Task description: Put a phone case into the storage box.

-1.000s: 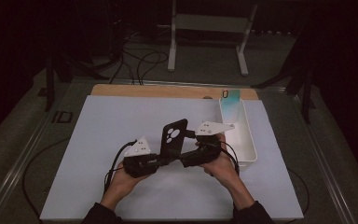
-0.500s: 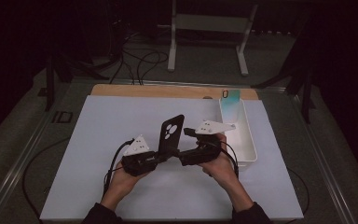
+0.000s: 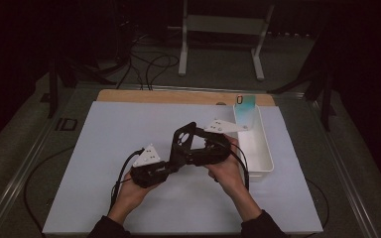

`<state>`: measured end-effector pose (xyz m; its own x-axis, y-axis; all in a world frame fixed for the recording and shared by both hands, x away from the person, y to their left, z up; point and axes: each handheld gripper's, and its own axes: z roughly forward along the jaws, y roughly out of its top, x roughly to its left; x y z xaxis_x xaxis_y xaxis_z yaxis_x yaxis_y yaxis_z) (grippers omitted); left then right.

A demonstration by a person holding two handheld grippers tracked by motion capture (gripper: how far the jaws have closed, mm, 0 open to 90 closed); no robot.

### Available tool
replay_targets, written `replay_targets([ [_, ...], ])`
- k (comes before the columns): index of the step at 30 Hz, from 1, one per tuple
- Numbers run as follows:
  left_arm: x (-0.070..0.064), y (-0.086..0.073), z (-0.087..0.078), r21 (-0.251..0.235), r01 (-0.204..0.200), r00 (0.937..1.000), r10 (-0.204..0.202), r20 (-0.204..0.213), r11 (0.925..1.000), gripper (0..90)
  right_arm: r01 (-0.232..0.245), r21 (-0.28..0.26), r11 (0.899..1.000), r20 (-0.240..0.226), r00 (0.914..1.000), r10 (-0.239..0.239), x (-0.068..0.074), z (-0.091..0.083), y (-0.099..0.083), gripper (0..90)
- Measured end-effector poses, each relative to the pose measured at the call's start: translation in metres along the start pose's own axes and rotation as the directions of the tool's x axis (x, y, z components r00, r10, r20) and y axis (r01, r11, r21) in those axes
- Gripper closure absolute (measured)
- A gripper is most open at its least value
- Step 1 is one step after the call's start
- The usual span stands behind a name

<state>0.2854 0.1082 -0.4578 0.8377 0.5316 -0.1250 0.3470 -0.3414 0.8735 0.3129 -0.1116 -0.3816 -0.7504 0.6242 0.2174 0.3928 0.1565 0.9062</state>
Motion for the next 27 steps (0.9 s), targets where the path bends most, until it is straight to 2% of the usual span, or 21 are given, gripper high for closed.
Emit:
replay_targets([
  [4,-0.0018,-0.0002,0.0018,0.005,-0.005,1.0,0.005,-0.003,1.0,80.8,-0.024,-0.002,1.0,0.006,0.9997,0.024,-0.001,0.0039,0.0012,10.6],
  [9,-0.0054,0.0001,0.004,0.01,-0.018,0.9996,0.019,-0.019,0.9998,80.8,-0.028,-0.012,1.0,0.018,0.9994,0.029,0.0009,0.0074,0.0017,10.7],
  [11,-0.0063,0.0004,0.0048,0.011,-0.02,0.9997,0.02,-0.013,0.9997,80.8,-0.029,-0.013,0.999,0.022,0.9993,0.029,0.0019,0.0086,0.0019,11.0],
  [27,-0.0056,0.0002,0.0045,0.011,-0.02,0.9996,0.02,-0.018,0.9997,79.2,0.007,-0.021,1.0,0.031,0.9995,-0.007,0.0059,0.006,0.0017,13.5],
])
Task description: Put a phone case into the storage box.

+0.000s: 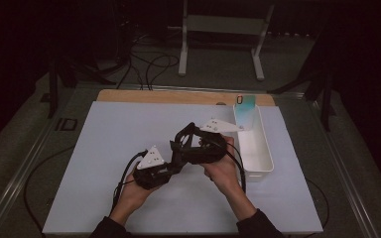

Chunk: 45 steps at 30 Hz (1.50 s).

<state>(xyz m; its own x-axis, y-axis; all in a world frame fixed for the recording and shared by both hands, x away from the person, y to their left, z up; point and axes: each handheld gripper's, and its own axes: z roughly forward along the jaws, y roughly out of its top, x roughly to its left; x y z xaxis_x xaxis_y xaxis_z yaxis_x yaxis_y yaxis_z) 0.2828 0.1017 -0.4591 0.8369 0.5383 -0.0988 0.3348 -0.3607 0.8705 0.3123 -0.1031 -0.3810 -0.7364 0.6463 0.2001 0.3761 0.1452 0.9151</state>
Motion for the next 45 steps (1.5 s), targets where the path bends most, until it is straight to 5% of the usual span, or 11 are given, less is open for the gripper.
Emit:
replay_targets([
  [9,0.003,0.001,-0.003,-0.009,0.006,0.9999,-0.006,-0.013,0.9999,67.7,-0.001,0.004,1.0,-0.001,1.0,0.001,0.0,0.0,-0.002,13.6],
  [26,0.007,0.004,-0.013,-0.037,0.048,0.9895,-0.053,-0.135,0.9982,15.7,-0.002,0.004,1.0,0.005,1.0,0.002,-0.001,-0.002,-0.002,13.7],
  [35,0.008,0.005,-0.019,-0.062,0.033,0.9823,-0.044,-0.182,0.9975,5.1,0.002,0.005,1.0,0.008,1.0,-0.003,-0.001,-0.001,-0.002,13.8],
  [45,0.011,0.005,-0.028,-0.084,0.014,0.9827,-0.029,-0.183,0.9964,0.3,0.007,0.009,1.0,0.017,0.9998,-0.007,-0.003,-0.002,-0.002,13.9],
])
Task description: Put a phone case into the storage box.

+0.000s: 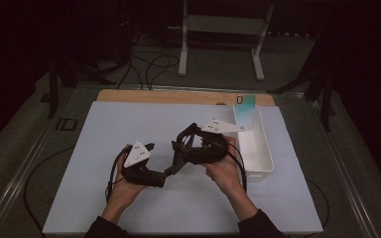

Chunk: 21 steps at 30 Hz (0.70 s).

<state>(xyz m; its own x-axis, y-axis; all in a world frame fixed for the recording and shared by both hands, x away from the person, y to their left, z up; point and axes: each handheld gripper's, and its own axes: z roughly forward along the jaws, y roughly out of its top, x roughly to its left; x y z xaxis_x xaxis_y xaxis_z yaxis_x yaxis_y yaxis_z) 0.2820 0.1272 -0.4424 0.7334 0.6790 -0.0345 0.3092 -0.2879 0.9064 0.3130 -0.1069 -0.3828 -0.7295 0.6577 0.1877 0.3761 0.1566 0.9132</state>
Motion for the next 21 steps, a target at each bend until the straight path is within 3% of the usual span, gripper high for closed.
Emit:
replay_targets([
  [21,0.014,-0.002,-0.017,-0.042,-0.002,0.9971,-0.001,-0.076,0.9991,0.2,0.001,-0.007,1.0,0.029,0.9996,-0.001,-0.007,-0.004,0.002,13.9],
])
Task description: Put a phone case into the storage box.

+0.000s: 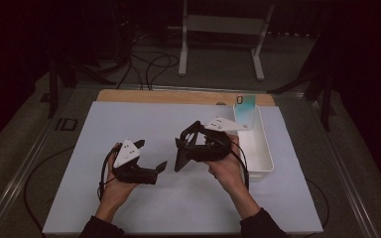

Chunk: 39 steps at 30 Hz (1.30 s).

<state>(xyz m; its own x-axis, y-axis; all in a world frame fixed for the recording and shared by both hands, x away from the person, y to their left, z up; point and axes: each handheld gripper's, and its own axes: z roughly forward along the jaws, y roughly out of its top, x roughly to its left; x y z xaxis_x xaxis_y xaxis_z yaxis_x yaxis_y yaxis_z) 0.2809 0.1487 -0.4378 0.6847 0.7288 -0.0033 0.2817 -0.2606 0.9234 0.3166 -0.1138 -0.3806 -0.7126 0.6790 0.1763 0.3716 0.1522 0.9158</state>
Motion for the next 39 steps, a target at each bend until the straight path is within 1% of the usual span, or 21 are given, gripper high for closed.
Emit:
replay_targets([
  [3,0.001,0.0,-0.001,-0.002,0.001,1.0,-0.001,-0.009,1.0,0.2,0.0,0.002,1.0,0.002,1.0,0.0,-0.001,-0.001,0.0,14.0],
  [7,0.004,-0.002,-0.005,-0.001,-0.003,0.9992,0.003,-0.039,1.0,0.3,0.001,0.002,1.0,0.009,1.0,-0.001,-0.002,-0.001,-0.001,14.0],
  [13,0.01,-0.007,-0.009,-0.006,0.016,0.9977,-0.016,-0.066,0.9999,0.2,-0.003,-0.001,1.0,0.018,0.9998,0.003,-0.005,-0.003,0.0,14.0],
  [16,0.012,-0.008,-0.011,-0.009,0.023,0.9972,-0.023,-0.071,0.9997,0.2,-0.002,-0.005,1.0,0.024,0.9997,0.002,-0.006,-0.005,0.001,14.0],
  [17,0.014,-0.01,-0.012,-0.01,0.028,0.9963,-0.029,-0.081,0.9996,0.2,-0.003,-0.007,1.0,0.032,0.9995,0.003,-0.008,-0.006,0.001,14.1],
  [19,0.015,-0.011,-0.013,-0.012,0.031,0.9961,-0.032,-0.082,0.9995,0.2,-0.004,-0.009,1.0,0.034,0.9994,0.004,-0.009,-0.007,0.002,14.1],
  [20,0.016,-0.013,-0.014,-0.012,0.036,0.9953,-0.037,-0.089,0.9993,0.2,0.0,-0.011,1.0,0.042,0.9991,0.001,-0.011,-0.009,0.003,14.1],
  [23,0.018,-0.015,-0.017,-0.018,0.037,0.9937,-0.039,-0.105,0.9992,0.3,0.001,-0.013,1.0,0.048,0.9988,-0.001,-0.012,-0.011,0.004,14.1],
  [28,0.021,-0.02,-0.021,-0.021,0.045,0.9918,-0.048,-0.118,0.9988,0.3,0.009,-0.015,1.0,0.06,0.9982,-0.009,-0.015,-0.015,0.006,14.1],
  [36,0.026,-0.027,-0.027,-0.029,0.054,0.9907,-0.057,-0.123,0.9981,0.3,0.014,-0.017,1.0,0.077,0.9969,-0.012,-0.019,-0.019,0.009,14.2],
  [39,0.026,-0.03,-0.029,-0.025,0.055,0.9899,-0.058,-0.129,0.9982,0.3,0.018,-0.015,1.0,0.084,0.9963,-0.017,-0.02,-0.019,0.011,14.2],
])
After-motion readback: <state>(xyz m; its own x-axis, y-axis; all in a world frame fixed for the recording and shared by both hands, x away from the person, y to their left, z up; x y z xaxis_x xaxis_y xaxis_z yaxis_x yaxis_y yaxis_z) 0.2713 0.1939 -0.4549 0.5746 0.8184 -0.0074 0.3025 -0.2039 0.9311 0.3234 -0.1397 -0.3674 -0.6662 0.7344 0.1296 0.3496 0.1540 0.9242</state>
